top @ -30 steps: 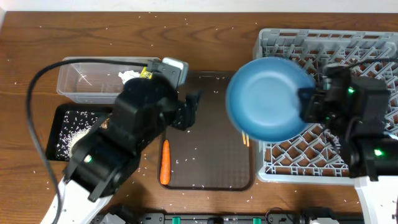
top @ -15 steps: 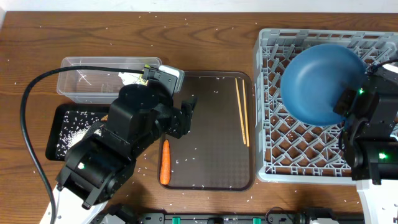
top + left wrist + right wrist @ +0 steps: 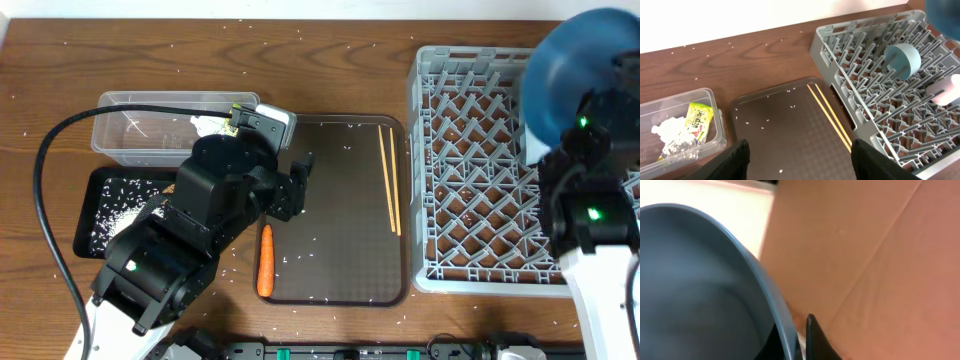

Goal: Sort waste into correct bins and load items into the dishwasher rack

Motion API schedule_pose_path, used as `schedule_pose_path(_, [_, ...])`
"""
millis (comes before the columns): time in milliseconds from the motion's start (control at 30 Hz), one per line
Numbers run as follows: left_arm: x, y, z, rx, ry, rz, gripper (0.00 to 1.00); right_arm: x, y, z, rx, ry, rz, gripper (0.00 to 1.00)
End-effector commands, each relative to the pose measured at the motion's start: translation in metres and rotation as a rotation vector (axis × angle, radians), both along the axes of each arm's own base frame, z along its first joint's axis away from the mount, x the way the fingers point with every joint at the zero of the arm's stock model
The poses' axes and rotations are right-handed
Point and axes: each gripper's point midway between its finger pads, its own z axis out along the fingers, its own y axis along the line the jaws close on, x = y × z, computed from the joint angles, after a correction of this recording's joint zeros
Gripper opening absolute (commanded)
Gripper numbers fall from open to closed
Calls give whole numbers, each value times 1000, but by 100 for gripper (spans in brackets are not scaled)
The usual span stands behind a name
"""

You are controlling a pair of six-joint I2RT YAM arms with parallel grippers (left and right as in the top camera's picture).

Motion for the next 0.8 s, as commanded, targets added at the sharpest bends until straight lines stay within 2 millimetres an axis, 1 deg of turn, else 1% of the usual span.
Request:
schedule_pose_path(0, [0,1,5,8,-13,1,66,-2,-29,-8,-137,204,-180,1])
schedule_pose_path(167, [-2,3,2,19,2,1,66,12,-67,-23,-199,302,-290,1])
schedule_pose_path(300, [-2,3,1,20,4,1,65,22,-84,-28,-254,363,-318,1])
schedule_pose_path(367, [-3,3,0,23,9,1,66,32,-86,-30,-298,415,-280,1])
schedule_pose_path(467, [-6,5,-5,36,28,1,65,52,-82,-35,-368,485,-196,1])
schedule_pose_path(600, [-9,7,-11,53,54,1,65,82,-74,-49,-498,636,-51,1])
schedule_pose_path(667, [-11,8,-14,60,64,1,65,92,-71,-55,-543,680,-9,1])
schedule_pose_path(767, [-12,9,-16,67,75,1,65,103,-70,-62,-572,689,10,1])
